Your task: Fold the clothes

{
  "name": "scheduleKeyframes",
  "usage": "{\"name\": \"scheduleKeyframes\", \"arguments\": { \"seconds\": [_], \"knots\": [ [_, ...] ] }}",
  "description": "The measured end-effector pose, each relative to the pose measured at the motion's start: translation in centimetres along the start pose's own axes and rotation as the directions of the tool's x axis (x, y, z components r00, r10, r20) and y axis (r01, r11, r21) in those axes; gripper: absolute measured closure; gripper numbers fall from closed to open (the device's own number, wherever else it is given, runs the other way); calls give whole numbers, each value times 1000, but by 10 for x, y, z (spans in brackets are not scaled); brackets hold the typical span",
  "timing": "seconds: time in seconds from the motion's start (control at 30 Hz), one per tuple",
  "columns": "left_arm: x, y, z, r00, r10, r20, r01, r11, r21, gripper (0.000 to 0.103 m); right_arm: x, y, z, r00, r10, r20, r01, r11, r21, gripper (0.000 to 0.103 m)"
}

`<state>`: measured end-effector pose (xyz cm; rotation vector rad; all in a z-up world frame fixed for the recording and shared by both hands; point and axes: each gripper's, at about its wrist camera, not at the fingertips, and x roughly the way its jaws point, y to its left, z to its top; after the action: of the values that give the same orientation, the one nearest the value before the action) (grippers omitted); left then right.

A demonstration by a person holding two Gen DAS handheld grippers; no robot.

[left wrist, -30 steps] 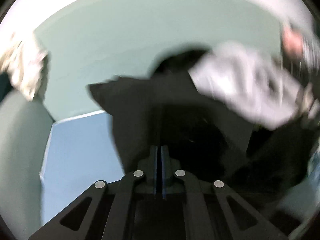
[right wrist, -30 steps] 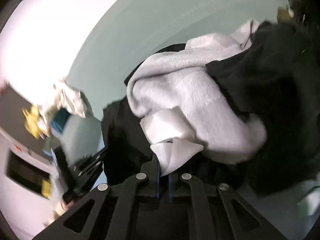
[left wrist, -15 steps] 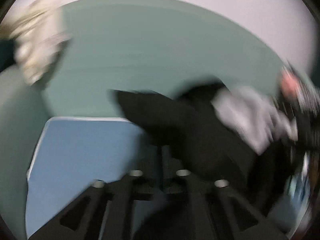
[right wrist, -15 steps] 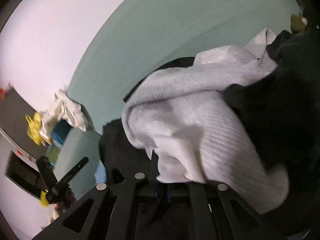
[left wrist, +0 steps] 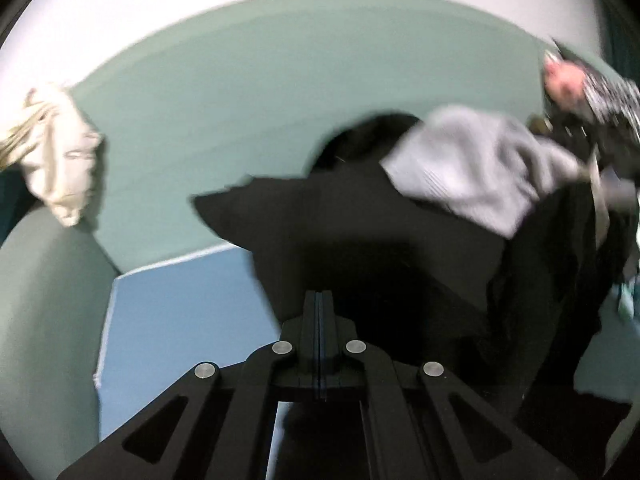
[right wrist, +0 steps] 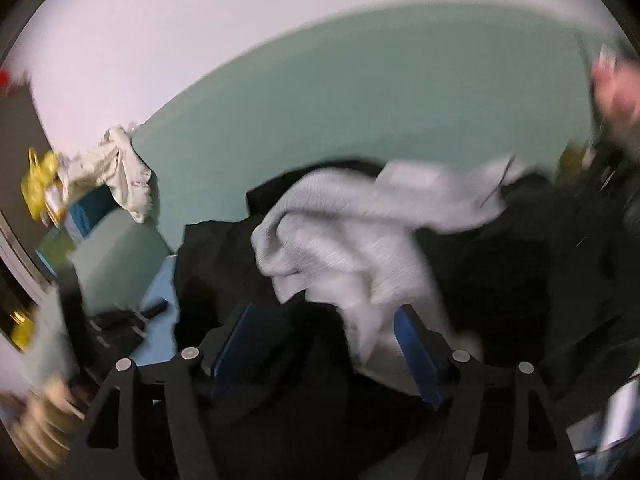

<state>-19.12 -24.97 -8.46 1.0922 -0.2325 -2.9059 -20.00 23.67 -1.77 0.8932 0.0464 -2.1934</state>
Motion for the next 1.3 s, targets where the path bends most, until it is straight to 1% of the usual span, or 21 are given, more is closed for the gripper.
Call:
{"name": "scheduleKeyframes", "arguments": {
  "seconds": [0.1,0.17,0.23,0.3,0.37,0.43,0.47,0.5,0.57,0.6,0.63,0.67,0.7,0.73,0.8,0.87,0.9,1.0,1.1,1.2,1.3],
  "knots": [
    [-25,19,14,999,16,40,-14,999,-46,103,-14,32,-11,1000,7,7,-5,982,-189,27],
    [-42,26,23,998,12,65,-7,998,-69,103,-10,62,-21,999,-47,7,46,925,-377,27],
    [-51,23,29,997,-38,63,42,997,-67,103,-2,93,-33,994,-107,14,96,818,-567,27],
    [-46,7,26,987,-163,9,163,987,-3,103,11,120,-44,989,-145,13,111,692,-713,27],
    [-33,-18,14,986,-156,-53,162,979,127,100,27,140,-56,986,-166,10,103,566,-818,19],
    [-21,-44,1,983,-141,-114,166,952,255,77,44,151,-68,981,-195,8,97,451,-887,17],
    [-14,-56,-5,981,-129,-145,169,935,312,56,54,151,-71,976,-218,6,99,419,-903,17],
    [-3,-65,-10,978,-111,-175,166,927,336,46,64,151,-74,970,-242,5,102,389,-916,17],
    [13,-74,-17,975,-84,-204,154,921,357,46,82,144,-77,957,-289,-2,108,365,-925,25],
    [22,-76,-20,977,-49,-210,123,927,355,46,90,138,-78,948,-318,9,130,362,-923,49],
    [28,-75,-22,978,-18,-210,90,937,339,50,91,131,-75,950,-311,5,139,409,-902,69],
    [32,-72,-25,979,16,-203,47,952,303,82,90,125,-72,955,-298,-1,143,464,-874,70],
    [35,-67,-27,977,59,-205,-4,966,259,98,89,118,-68,959,-284,-7,147,517,-843,78],
    [34,-63,-28,976,53,-210,-4,974,226,98,81,112,-62,968,-249,-12,141,588,-796,87],
    [25,-53,-27,978,18,-206,14,988,151,99,60,100,-45,985,-174,-8,120,711,-693,92],
    [8,-38,-16,984,-20,-176,32,997,68,99,39,92,-29,991,-135,21,119,776,-619,94],
    [-5,-27,-6,991,-24,-133,27,999,23,99,26,88,-18,992,-118,43,121,808,-577,94],
    [-44,9,24,1000,-14,1,14,993,-118,99,-2,74,6,987,-108,118,152,866,-476,95],
    [-74,55,50,992,49,118,-17,966,-258,99,-21,50,30,977,-124,174,179,918,-353,97],
    [-65,73,64,987,103,126,-64,957,-282,99,-9,29,54,976,-131,174,175,948,-266,97],
    [-16,72,73,986,152,63,-131,956,-264,99,25,20,69,974,-178,139,207,949,-236,97]
  ]
}}
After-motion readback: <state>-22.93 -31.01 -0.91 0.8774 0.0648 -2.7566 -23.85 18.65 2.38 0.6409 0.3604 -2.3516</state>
